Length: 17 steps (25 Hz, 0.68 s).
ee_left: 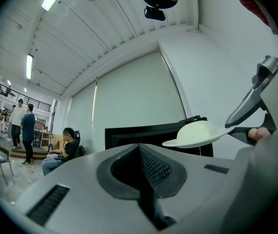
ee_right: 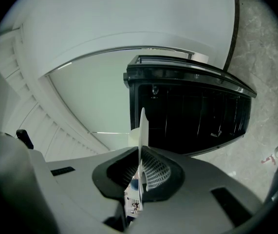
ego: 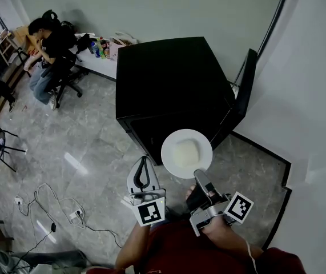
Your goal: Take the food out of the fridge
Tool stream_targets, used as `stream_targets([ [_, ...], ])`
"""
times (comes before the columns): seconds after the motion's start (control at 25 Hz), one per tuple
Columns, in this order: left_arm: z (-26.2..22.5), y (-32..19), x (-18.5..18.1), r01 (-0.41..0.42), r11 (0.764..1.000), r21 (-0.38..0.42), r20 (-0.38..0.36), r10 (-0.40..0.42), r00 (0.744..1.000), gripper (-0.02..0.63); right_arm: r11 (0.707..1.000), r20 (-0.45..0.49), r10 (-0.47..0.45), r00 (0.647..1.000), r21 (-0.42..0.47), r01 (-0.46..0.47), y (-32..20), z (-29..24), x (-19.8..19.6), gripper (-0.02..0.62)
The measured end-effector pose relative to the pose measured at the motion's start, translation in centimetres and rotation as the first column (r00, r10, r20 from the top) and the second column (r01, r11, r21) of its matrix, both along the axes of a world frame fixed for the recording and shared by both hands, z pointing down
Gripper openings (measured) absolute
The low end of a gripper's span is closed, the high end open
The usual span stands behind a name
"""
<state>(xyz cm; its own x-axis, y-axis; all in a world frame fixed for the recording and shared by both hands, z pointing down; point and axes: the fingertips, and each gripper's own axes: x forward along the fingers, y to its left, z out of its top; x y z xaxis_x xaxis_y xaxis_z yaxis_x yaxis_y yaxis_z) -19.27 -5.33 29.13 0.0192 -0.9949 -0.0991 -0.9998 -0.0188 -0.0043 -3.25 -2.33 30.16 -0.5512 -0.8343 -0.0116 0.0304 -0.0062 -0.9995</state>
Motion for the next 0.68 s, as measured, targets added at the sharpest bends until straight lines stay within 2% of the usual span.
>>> stream_targets([
  [0.68,0.25,0.76,-0.23,0.014,1.0,0.003,0.001,-0.014,1.0,0.014,1.0,-0.012,-0.013,1.0,-0.002,0.013,0.65,0.51,-0.24,0.034],
])
